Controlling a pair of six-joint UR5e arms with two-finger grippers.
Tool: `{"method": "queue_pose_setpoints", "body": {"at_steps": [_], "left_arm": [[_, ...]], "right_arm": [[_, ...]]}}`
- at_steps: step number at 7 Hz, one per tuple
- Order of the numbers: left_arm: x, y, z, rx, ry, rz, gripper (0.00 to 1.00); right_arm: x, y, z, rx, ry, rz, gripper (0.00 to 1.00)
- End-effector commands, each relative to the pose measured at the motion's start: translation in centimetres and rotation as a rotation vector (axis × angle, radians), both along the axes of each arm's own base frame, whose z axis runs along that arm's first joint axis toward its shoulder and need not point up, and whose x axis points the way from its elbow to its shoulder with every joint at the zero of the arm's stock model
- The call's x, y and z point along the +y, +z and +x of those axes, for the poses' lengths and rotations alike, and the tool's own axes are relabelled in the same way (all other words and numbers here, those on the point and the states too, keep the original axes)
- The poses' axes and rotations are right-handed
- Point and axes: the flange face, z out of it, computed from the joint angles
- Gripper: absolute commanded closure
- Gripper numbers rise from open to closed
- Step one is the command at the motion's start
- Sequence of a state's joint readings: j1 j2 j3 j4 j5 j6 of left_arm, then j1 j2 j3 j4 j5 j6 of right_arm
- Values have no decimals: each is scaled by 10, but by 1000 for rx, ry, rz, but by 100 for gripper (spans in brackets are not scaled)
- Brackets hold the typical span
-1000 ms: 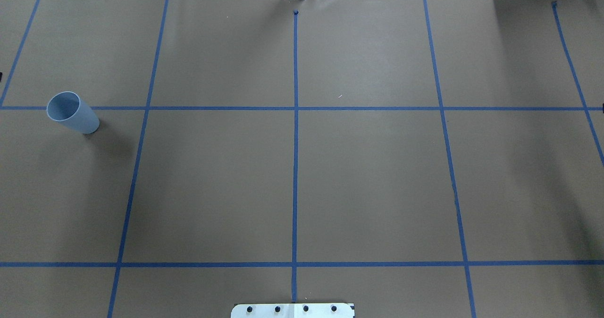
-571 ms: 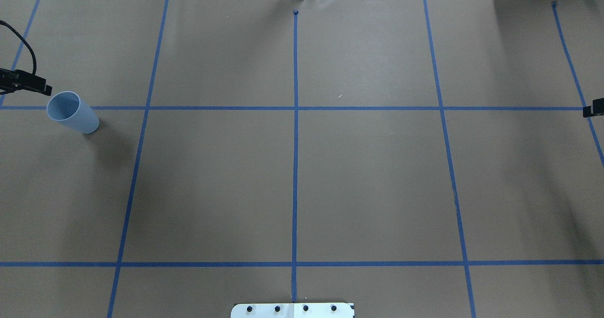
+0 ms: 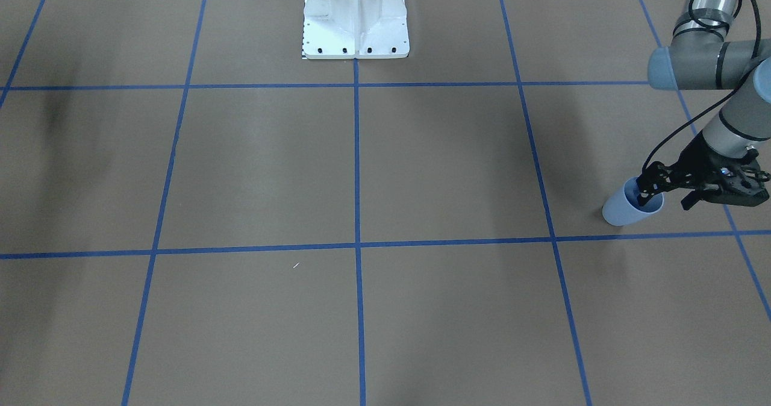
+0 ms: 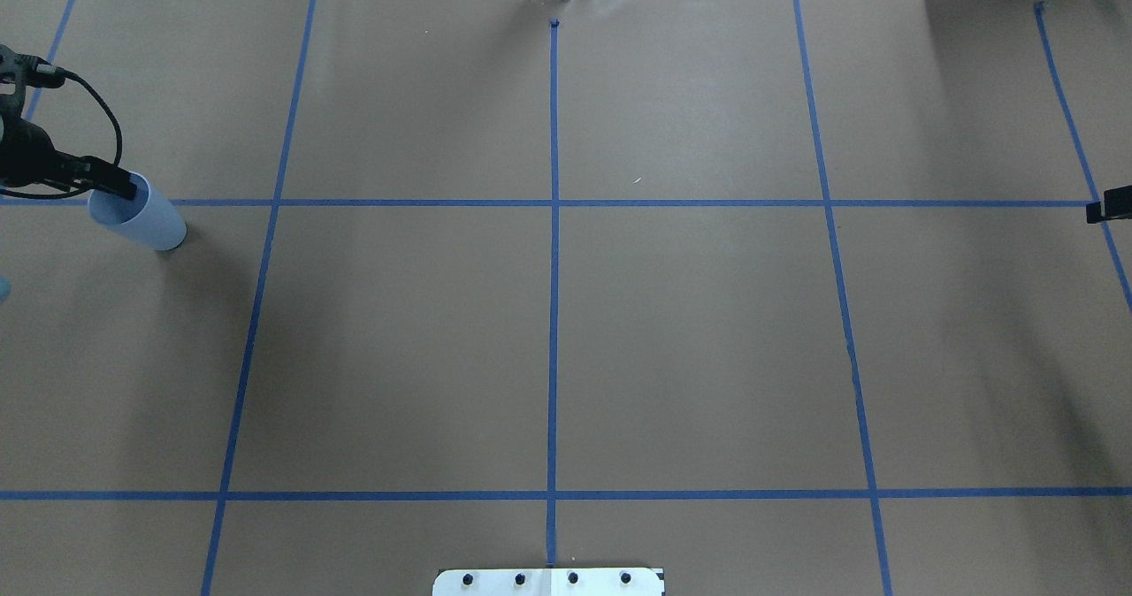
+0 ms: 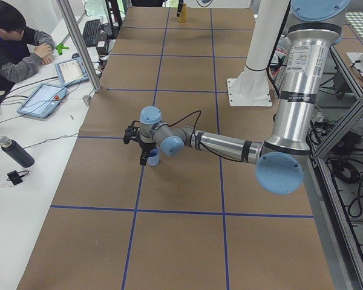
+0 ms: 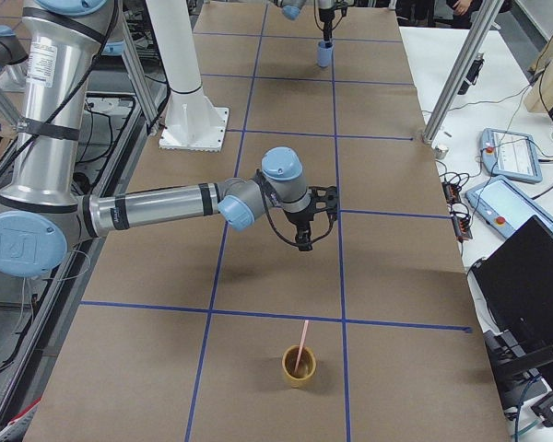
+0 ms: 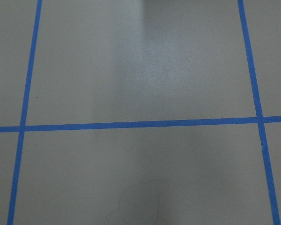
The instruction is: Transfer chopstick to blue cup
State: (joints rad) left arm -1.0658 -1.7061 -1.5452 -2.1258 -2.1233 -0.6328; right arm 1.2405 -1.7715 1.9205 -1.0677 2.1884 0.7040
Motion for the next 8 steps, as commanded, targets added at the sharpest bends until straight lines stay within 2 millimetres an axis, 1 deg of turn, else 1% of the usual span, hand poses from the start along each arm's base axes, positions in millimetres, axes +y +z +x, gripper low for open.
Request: {"method": "queue_pose_setpoints", "body": {"at_steps": [1, 2, 3, 4, 5, 6, 7, 8], "left_arm": [[3, 29, 18, 5, 24, 35, 80], [2, 28, 19, 8, 25, 39, 100], [2, 23, 19, 20, 30, 39, 100], [5, 12, 20, 45, 49, 36, 100], [10, -6, 17, 110, 89, 29, 100], [10, -26, 12, 133, 87, 41, 100], [1, -76, 16, 134, 72, 31, 100], [-6, -140, 28, 169, -3, -46, 100]], "right_arm": [[0, -1, -1, -1, -1, 1, 0], [0, -1, -1, -1, 0, 0, 0], [0, -1, -1, -1, -1, 1, 0], [0, -1, -1, 0, 0, 1, 0], [0, -1, -1, 0, 0, 3, 0], [0, -1, -1, 0, 0, 3, 0], [0, -1, -1, -1, -1, 2, 0], [0, -1, -1, -3, -2, 2, 0]]}}
